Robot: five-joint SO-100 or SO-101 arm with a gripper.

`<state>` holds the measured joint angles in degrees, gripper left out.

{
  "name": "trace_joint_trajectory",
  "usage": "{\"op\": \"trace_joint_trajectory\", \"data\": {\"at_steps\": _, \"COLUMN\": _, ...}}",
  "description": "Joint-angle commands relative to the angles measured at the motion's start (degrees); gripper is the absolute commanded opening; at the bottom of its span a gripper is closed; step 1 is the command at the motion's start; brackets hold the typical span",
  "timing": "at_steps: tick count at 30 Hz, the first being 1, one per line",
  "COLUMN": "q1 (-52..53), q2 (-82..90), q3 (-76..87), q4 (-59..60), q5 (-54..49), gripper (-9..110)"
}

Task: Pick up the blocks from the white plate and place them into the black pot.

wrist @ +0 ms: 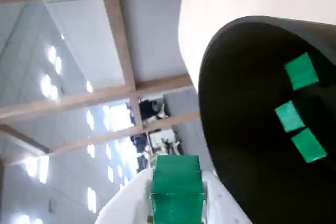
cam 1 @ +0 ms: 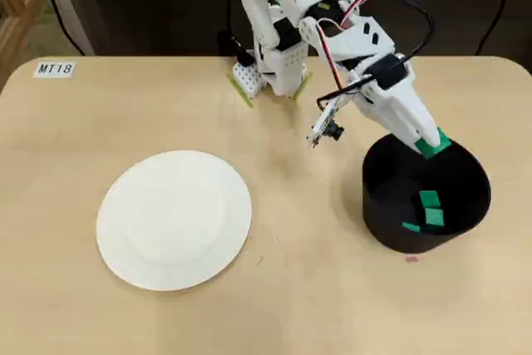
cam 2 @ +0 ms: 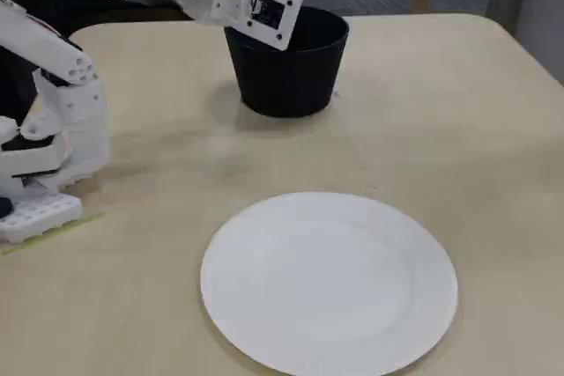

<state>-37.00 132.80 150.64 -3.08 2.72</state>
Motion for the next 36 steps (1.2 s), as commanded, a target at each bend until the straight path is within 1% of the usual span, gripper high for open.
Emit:
{"op": "trace_joint_trajectory", "data": {"at_steps": 1, "q1": 1.05, "q2": -0.18, "q3": -0.44, "q4": -0.97, "q5": -0.44, "gripper": -2}}
{"op": "trace_joint_trajectory", "data": {"at_steps": 3, "q1": 1.05, "q2": 0.44, "q3": -0.35, "q4": -0.26, "q5": -2.02, "gripper": 15}}
{"op": "trace_joint_trajectory", "data": {"at_steps": 4, "q1": 0.97, "q2": 0.79, "q3": -0.35, "q4": 0.18, "q5": -2.81, "gripper": 21}}
{"op": "trace_joint_trajectory", "data": {"at_steps": 7, "q1": 1.32, "q2": 2.64, "q3": -1.05, "q4": 4.39, "q5": -3.96, "gripper": 28}}
{"op": "trace_joint_trajectory", "data": {"at_steps": 8, "q1": 1.67, "q2": 3.43, "q3": -1.05, "q4": 5.36, "q5": -4.04, "gripper": 28}}
{"op": "trace_joint_trajectory", "data": {"at_steps": 10, "q1": 2.37, "q2": 5.01, "q3": -0.7, "q4": 6.33, "q5": -4.04, "gripper": 26}}
{"op": "trace_joint_trajectory", "data": {"at_steps": 11, "q1": 2.81, "q2": 5.71, "q3": -0.44, "q4": 6.42, "q5": -3.6, "gripper": 21}}
{"op": "trace_joint_trajectory", "data": {"at_steps": 13, "q1": 4.04, "q2": 6.86, "q3": -0.44, "q4": 6.94, "q5": -1.93, "gripper": 3}}
{"op": "trace_joint_trajectory", "data": {"at_steps": 14, "q1": 4.83, "q2": 7.47, "q3": -0.44, "q4": 7.38, "q5": -1.23, "gripper": -2}}
{"op": "trace_joint_trajectory", "data": {"at_steps": 18, "q1": 10.37, "q2": 11.95, "q3": -0.88, "q4": 13.01, "q5": -3.08, "gripper": -2}}
{"op": "trace_joint_trajectory", "data": {"at_steps": 25, "q1": 34.28, "q2": 27.69, "q3": 0.18, "q4": 30.59, "q5": -1.93, "gripper": -2}}
{"op": "trace_joint_trajectory", "data": {"at_steps": 27, "q1": 38.06, "q2": 30.15, "q3": 0.62, "q4": 33.93, "q5": -1.93, "gripper": -2}}
{"op": "trace_joint_trajectory", "data": {"at_steps": 31, "q1": 38.14, "q2": 35.95, "q3": 6.33, "q4": 36.91, "q5": -1.85, "gripper": -2}}
{"op": "trace_joint_trajectory", "data": {"at_steps": 34, "q1": 37.62, "q2": 46.23, "q3": 15.64, "q4": 38.06, "q5": -0.35, "gripper": -2}}
{"op": "trace_joint_trajectory", "data": {"at_steps": 36, "q1": 37.18, "q2": 53.7, "q3": 20.13, "q4": 42.1, "q5": 0.26, "gripper": -2}}
